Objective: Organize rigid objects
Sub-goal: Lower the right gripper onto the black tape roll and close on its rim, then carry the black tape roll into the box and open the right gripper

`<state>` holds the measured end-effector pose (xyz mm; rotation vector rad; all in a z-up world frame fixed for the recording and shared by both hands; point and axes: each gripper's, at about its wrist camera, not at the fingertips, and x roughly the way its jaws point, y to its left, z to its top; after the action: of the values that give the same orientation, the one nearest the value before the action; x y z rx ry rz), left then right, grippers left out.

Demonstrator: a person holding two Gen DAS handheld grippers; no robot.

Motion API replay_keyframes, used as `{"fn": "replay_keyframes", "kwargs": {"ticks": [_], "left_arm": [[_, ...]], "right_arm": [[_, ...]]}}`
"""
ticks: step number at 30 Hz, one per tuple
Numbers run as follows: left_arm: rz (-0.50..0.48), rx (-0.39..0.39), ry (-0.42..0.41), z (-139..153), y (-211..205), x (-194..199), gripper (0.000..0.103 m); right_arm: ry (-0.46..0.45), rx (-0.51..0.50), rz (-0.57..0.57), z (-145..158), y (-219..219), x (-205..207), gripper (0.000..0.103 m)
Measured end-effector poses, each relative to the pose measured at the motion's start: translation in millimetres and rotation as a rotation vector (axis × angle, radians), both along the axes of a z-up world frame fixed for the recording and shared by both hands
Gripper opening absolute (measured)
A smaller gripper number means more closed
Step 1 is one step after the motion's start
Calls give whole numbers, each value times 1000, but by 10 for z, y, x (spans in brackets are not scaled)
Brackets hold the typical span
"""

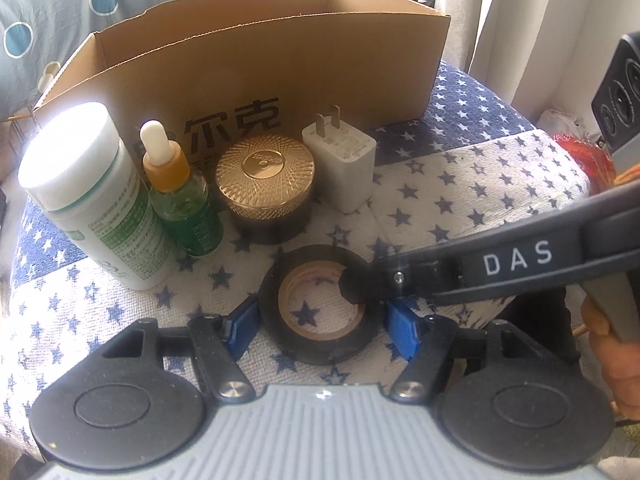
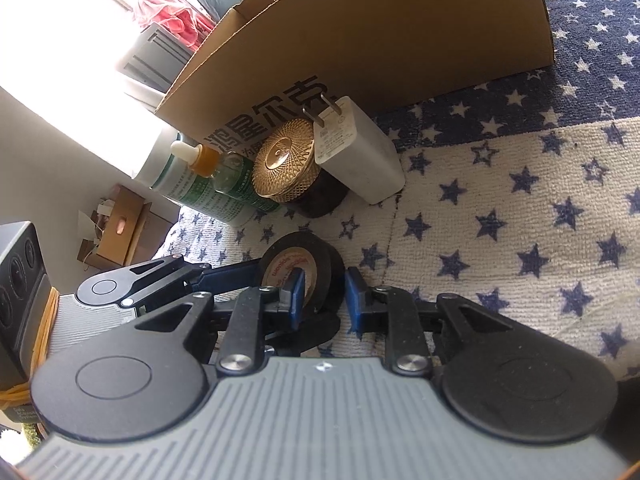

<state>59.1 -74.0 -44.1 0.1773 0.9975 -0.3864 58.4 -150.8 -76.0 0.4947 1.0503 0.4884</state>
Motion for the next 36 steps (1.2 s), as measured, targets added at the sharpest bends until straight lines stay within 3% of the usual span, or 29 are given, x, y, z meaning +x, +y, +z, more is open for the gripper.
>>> {"fn": "replay_keyframes", "kwargs": {"ticks": [4,9,22,36], "left_arm": [[3,-4,2,2,10,-4,68],[9,-10,-2,2,27,-10,68],[27,-28,-9,91,65,-28,68],[37,-50,-86,397,98,-135,68]], "right_arm": [[12,3,-13,7,-9,0,19],[-40,-80,2,97,83,8,21],[-43,-81,12,94,136,-9,20],[-112,-85,11,404,135,-94,20]]}}
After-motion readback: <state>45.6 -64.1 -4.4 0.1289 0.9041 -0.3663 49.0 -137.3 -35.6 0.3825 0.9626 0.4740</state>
